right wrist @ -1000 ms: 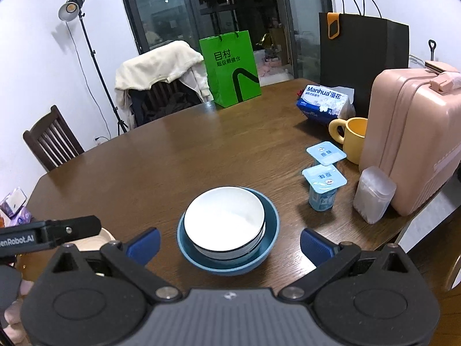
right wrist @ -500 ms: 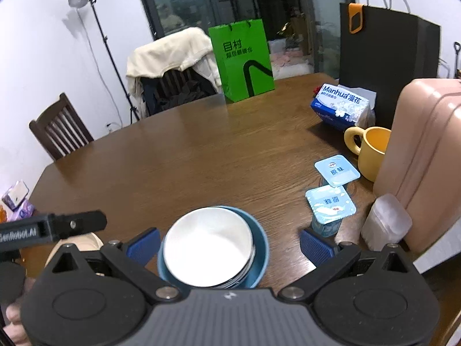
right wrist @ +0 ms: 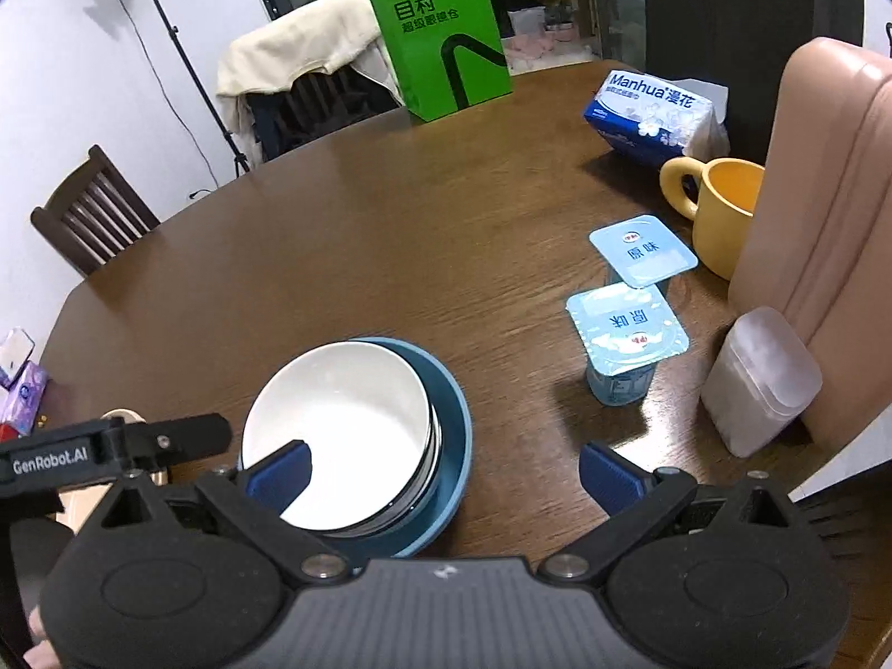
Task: Organize plates and bowls
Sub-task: 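Close the left tool on the blue bowl rim while the right tool closes on it, then lift the blue bowl with its nested white bowls using both tools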
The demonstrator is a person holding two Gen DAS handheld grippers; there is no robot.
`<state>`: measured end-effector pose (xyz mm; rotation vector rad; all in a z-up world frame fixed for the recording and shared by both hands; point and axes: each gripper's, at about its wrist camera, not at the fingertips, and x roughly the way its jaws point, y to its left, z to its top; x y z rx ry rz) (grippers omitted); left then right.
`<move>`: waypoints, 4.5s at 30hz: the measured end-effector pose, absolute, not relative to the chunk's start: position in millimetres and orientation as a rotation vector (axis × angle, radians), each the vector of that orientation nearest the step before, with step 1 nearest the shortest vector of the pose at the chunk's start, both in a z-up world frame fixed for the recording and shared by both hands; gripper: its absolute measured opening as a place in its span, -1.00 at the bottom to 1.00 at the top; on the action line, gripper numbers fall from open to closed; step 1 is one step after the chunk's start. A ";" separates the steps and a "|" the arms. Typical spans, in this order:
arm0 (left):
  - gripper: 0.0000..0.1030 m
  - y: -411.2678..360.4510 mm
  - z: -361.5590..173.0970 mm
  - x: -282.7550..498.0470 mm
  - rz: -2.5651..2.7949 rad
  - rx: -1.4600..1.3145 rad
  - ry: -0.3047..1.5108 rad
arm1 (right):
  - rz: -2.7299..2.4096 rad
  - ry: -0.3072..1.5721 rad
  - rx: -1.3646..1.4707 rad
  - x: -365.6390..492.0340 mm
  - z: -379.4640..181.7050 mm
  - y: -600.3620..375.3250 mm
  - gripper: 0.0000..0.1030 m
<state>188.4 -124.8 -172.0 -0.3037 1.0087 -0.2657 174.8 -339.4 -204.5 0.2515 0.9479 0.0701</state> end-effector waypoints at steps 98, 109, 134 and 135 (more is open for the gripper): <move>-0.12 -141.6 -245.5 244.8 -0.301 -0.408 1.237 | 0.280 1.187 0.469 260.6 -303.9 -358.3 -0.19; -0.08 -143.1 -246.2 247.2 -0.302 -0.408 1.243 | 0.286 1.189 0.503 263.7 -309.3 -363.9 -0.19; -0.09 -133.4 -227.8 238.9 -0.283 -0.397 1.189 | 0.310 1.142 0.465 259.1 -291.3 -352.2 -0.21; -0.09 -132.2 -226.4 238.3 -0.282 -0.398 1.186 | 0.312 1.139 0.463 259.1 -289.8 -351.3 -0.21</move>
